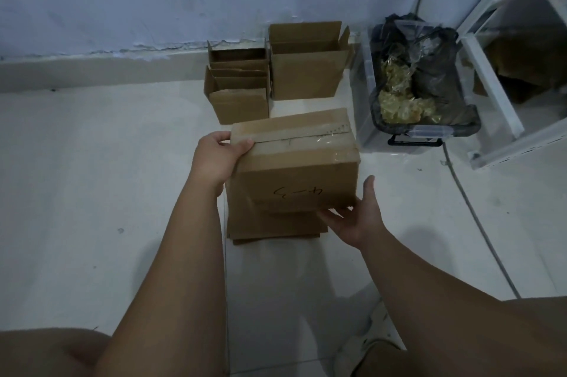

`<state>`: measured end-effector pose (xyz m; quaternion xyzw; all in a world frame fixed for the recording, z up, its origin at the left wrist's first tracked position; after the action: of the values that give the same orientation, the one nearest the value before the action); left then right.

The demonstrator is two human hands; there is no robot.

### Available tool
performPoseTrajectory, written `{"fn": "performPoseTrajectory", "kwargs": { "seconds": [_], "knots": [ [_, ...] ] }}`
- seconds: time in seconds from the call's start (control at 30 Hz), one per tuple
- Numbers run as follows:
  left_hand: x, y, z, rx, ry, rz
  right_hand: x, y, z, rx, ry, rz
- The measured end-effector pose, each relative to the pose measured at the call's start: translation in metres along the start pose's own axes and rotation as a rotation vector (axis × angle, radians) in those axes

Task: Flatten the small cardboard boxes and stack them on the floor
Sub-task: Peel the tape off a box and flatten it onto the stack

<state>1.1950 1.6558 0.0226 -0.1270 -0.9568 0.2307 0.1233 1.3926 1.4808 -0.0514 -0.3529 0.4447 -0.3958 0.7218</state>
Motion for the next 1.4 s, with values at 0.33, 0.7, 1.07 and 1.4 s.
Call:
{"fn": "performPoseTrajectory", "kwargs": {
  "seconds": [0.33, 0.7, 1.07, 1.4],
  "knots": [
    [-0.021, -0.006, 0.052, 0.146, -0.007, -0.113, -0.043, -0.012, 0.006, 0.812, -0.949, -0.223],
    [-0.022, -0.004, 0.058, 0.153, -0.095, -0.211, -0.064, -0.011, -0.019, 1.072, -1.856, -0.028],
    [-0.021, -0.007, 0.056, 0.071, 0.103, -0.339, -0.07, -0.01, -0.022, 1.034, -1.89, -0.036],
    [-0.022, -0.005, 0.049, 0.068, 0.106, -0.317, -0.071, -0.01, -0.02, 1.002, -1.88, -0.024]
  ]
}}
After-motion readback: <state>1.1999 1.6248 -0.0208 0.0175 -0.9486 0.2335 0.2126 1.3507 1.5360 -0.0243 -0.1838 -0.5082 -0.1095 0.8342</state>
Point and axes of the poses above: each hand's wrist, its own y-axis towards the middle knuckle, its own x-axis out of the back of the hand, z = x × y, the point moved 2 cm from there along y, towards the middle knuckle, and after that the axes turned 2 degrees about x, right-handed, at the moved point
